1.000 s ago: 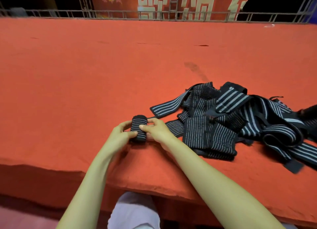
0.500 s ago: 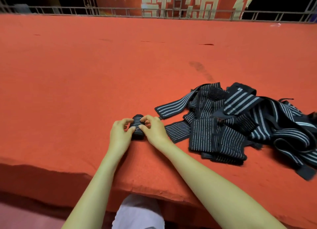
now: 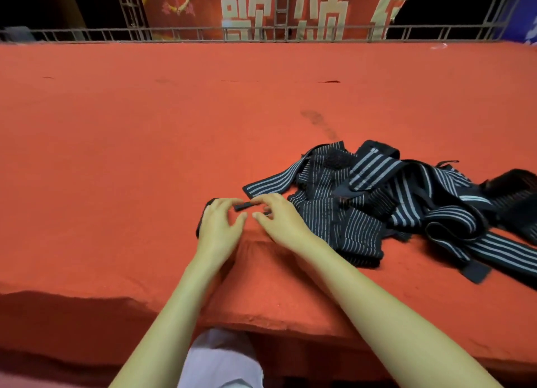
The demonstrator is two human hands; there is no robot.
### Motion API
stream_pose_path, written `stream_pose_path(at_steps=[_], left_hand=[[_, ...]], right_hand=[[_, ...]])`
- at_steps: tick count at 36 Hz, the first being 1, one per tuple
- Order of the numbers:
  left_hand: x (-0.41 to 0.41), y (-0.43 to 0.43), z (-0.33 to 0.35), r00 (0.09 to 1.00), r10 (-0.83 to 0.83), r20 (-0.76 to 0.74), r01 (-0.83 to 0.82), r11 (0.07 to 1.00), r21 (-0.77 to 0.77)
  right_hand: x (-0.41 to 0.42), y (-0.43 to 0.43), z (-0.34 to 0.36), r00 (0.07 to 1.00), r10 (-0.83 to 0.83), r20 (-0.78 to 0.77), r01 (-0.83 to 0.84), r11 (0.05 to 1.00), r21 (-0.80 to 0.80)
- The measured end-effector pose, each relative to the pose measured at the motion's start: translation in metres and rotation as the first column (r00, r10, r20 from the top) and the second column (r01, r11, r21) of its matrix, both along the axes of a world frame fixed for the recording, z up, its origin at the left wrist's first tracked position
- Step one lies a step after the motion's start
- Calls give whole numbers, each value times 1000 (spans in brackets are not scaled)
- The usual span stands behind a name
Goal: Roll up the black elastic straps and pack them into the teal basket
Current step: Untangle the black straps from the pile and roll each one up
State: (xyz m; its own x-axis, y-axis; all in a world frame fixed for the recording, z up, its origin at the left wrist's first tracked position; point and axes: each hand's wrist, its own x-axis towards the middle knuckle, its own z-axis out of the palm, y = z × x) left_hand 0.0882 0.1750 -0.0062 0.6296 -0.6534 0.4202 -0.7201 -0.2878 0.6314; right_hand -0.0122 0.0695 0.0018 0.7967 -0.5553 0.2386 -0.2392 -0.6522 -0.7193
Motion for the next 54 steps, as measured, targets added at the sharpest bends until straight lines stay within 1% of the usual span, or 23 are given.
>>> stream_pose_path(at_steps=[3,7,11,16,20,22,25,28,30,32,34,36,38,39,40,42,44,48,50,51,52,53,54], left_hand=[[-29,-23,8,991,-130,-27,128,991,-41],[-62,-59,13,968,-242,-63,243,970,5],[-90,-96,16,950,-297,-96,305,949,84],[-109,-134,15,948,-289,-134,312,929,200],[-111,-153,14,955,-265,-132,296,886,358],[-110,-158,15,966,-239,-102,260,867,425],[-104,-162,18,988,-151,-38,149,853,500],[-97,-157,21,994,-97,-41,104,842,529],[-93,-149,22,992,-108,-58,123,867,483],[-92,-139,24,989,-130,-65,145,901,408],[-90,-128,26,985,-151,-81,170,927,335],[-86,-119,26,978,-162,-129,190,949,251],[-83,-111,24,970,-153,-186,187,966,177],[-82,-108,24,966,-148,-211,179,974,136],[-82,-105,24,962,-145,-233,169,982,87],[-81,-100,24,952,-125,-279,127,992,-10],[-78,-97,27,936,-98,-338,75,994,-82],[-76,-86,35,822,-158,-547,41,975,-220],[-80,-81,37,746,-225,-627,40,955,-294],[-83,-78,38,692,-269,-670,31,938,-345],[-86,-76,39,630,-319,-708,15,917,-399],[-89,-74,41,577,-360,-733,-5,896,-445],[-91,-72,42,546,-388,-742,-20,880,-474]], right_hand=[[-35,-22,8,997,-79,2,79,992,-94],[-84,-56,16,975,-224,-10,218,956,-196],[-122,-90,16,917,-395,-46,371,891,-261],[-147,-116,16,827,-549,-122,480,801,-357],[-146,-127,16,814,-568,-124,506,797,-330],[-143,-131,16,815,-564,-136,488,793,-366],[-137,-130,12,848,-498,-182,395,823,-409],[-132,-124,7,867,-414,-277,286,869,-403],[-132,-120,3,862,-372,-345,233,894,-382],[-136,-115,2,868,-328,-373,210,923,-321],[-143,-109,3,895,-301,-329,225,942,-249],[-149,-101,4,924,-268,-274,216,954,-208],[-156,-94,6,947,-178,-266,142,978,-149],[-159,-90,7,945,-133,-299,99,987,-125],[-161,-86,8,932,-104,-348,65,990,-121],[-164,-80,8,900,-113,-421,41,984,-175],[-166,-77,5,891,-144,-431,54,975,-215],[-167,-71,-1,888,-161,-431,77,975,-206],[-165,-69,-2,913,-189,-362,107,966,-235],[-164,-68,0,939,-202,-279,136,962,-238],[-162,-66,3,962,-209,-176,172,964,-204],[-160,-64,9,975,-207,-78,195,972,-131],[-158,-61,16,983,-185,4,185,982,-35]])
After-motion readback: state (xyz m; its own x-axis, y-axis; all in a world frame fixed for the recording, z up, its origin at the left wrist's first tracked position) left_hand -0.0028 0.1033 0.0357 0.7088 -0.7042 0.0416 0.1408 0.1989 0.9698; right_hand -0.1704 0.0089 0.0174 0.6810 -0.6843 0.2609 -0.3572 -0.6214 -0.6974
